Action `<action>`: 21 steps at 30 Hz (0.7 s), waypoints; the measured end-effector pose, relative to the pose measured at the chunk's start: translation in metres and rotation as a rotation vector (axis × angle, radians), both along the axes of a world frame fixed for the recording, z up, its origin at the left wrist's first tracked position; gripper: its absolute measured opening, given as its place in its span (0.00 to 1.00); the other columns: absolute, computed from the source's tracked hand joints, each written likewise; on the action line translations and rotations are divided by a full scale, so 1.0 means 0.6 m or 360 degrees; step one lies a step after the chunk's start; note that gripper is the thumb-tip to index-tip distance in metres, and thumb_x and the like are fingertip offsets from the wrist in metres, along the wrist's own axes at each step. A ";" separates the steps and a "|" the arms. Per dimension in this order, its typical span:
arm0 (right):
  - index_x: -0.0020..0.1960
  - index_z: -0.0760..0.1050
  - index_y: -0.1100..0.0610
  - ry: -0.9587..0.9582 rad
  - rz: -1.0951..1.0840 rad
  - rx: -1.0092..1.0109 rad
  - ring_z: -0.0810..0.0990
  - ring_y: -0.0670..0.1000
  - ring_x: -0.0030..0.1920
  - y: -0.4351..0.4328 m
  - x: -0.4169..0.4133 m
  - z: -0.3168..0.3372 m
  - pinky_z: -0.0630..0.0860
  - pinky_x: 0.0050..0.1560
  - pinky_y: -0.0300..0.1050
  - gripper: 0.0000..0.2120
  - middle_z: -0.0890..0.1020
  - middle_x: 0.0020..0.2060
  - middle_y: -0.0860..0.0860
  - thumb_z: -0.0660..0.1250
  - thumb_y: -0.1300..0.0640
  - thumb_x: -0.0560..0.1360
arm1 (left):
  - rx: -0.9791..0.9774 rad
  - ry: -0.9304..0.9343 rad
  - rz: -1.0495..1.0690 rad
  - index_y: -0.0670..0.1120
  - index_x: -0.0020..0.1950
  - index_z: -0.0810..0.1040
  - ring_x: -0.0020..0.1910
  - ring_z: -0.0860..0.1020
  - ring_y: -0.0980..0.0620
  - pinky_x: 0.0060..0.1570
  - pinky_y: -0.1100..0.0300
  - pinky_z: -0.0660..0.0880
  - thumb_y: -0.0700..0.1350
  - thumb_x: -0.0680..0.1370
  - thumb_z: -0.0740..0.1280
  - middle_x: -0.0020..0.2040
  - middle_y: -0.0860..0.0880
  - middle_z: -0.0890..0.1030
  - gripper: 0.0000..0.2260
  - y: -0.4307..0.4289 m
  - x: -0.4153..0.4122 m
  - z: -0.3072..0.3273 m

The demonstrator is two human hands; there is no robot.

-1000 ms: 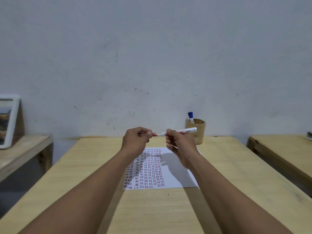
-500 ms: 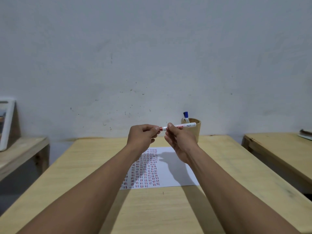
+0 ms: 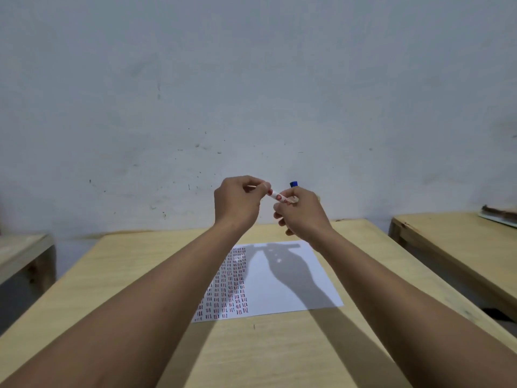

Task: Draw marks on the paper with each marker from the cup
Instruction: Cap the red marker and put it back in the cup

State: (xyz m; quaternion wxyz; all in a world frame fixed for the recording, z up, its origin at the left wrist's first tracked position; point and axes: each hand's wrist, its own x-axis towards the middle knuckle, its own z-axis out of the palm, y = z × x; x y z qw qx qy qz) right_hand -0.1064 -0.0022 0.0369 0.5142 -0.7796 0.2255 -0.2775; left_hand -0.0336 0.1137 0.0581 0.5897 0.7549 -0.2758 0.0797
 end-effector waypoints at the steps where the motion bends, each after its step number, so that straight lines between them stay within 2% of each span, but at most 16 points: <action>1: 0.54 0.76 0.57 0.0002 -0.0019 -0.0063 0.79 0.49 0.30 -0.011 0.001 0.002 0.73 0.28 0.39 0.06 0.84 0.38 0.54 0.66 0.60 0.78 | 0.0021 -0.0025 -0.0021 0.52 0.43 0.87 0.39 0.82 0.55 0.39 0.65 0.73 0.49 0.77 0.71 0.37 0.56 0.85 0.06 -0.010 0.001 0.002; 3: 0.53 0.79 0.56 0.0006 -0.0085 -0.0228 0.79 0.47 0.30 -0.037 0.005 0.001 0.70 0.25 0.33 0.05 0.85 0.37 0.53 0.67 0.58 0.78 | 0.0041 -0.0052 -0.0035 0.52 0.43 0.87 0.36 0.79 0.55 0.37 0.65 0.72 0.52 0.79 0.67 0.35 0.57 0.83 0.10 -0.029 0.003 0.002; 4: 0.53 0.80 0.55 0.0010 -0.0117 -0.0302 0.80 0.47 0.32 -0.050 0.006 0.002 0.70 0.26 0.32 0.05 0.85 0.38 0.53 0.67 0.56 0.78 | 0.0033 -0.0051 -0.0023 0.51 0.43 0.86 0.37 0.79 0.53 0.39 0.63 0.72 0.52 0.80 0.65 0.35 0.56 0.82 0.13 -0.038 0.005 0.001; 7: 0.55 0.83 0.52 -0.0037 -0.0168 -0.0306 0.79 0.50 0.34 -0.089 0.014 0.006 0.72 0.34 0.41 0.09 0.86 0.40 0.53 0.69 0.50 0.78 | 0.0048 -0.0011 0.0018 0.49 0.48 0.82 0.50 0.81 0.46 0.50 0.54 0.74 0.50 0.82 0.60 0.45 0.51 0.83 0.12 -0.066 0.020 -0.017; 9: 0.58 0.83 0.53 -0.0097 -0.0214 -0.0272 0.78 0.49 0.33 -0.111 0.021 0.012 0.71 0.36 0.42 0.12 0.84 0.35 0.51 0.69 0.50 0.78 | 0.0158 0.0021 0.0019 0.48 0.61 0.81 0.56 0.80 0.49 0.54 0.60 0.71 0.49 0.82 0.62 0.55 0.50 0.84 0.13 -0.083 0.030 -0.041; 11: 0.60 0.82 0.56 -0.0144 -0.0260 -0.0277 0.79 0.49 0.37 -0.132 0.029 0.021 0.71 0.39 0.43 0.14 0.81 0.36 0.49 0.68 0.50 0.79 | 0.0281 0.0047 -0.0018 0.47 0.68 0.77 0.57 0.80 0.50 0.57 0.59 0.73 0.49 0.80 0.66 0.61 0.48 0.82 0.17 -0.103 0.041 -0.070; 13: 0.62 0.81 0.58 -0.0163 -0.0296 -0.0323 0.79 0.49 0.41 -0.151 0.037 0.029 0.71 0.40 0.42 0.15 0.81 0.41 0.49 0.66 0.51 0.81 | 0.0367 0.0077 -0.0067 0.47 0.71 0.74 0.60 0.79 0.49 0.60 0.55 0.75 0.50 0.78 0.70 0.64 0.47 0.80 0.22 -0.125 0.049 -0.095; 17: 0.63 0.79 0.59 -0.0155 -0.0380 -0.0448 0.77 0.49 0.45 -0.181 0.051 0.038 0.68 0.36 0.36 0.13 0.81 0.48 0.50 0.64 0.54 0.83 | 0.0477 0.0175 -0.0187 0.46 0.76 0.67 0.68 0.74 0.47 0.66 0.53 0.73 0.51 0.74 0.75 0.70 0.45 0.75 0.33 -0.170 0.061 -0.126; 19: 0.63 0.78 0.59 -0.0143 -0.0417 -0.0501 0.77 0.49 0.46 -0.194 0.060 0.038 0.65 0.34 0.32 0.11 0.81 0.51 0.51 0.63 0.56 0.83 | 0.0516 0.0206 -0.0216 0.45 0.78 0.64 0.69 0.74 0.46 0.65 0.53 0.73 0.52 0.73 0.76 0.72 0.44 0.74 0.37 -0.191 0.066 -0.131; 21: 0.62 0.77 0.58 -0.0091 -0.0437 -0.0548 0.77 0.50 0.45 -0.205 0.071 0.034 0.66 0.33 0.34 0.10 0.81 0.52 0.51 0.64 0.57 0.83 | 0.0543 0.0202 -0.0234 0.44 0.76 0.66 0.64 0.76 0.46 0.58 0.56 0.73 0.51 0.73 0.76 0.69 0.45 0.76 0.36 -0.211 0.069 -0.134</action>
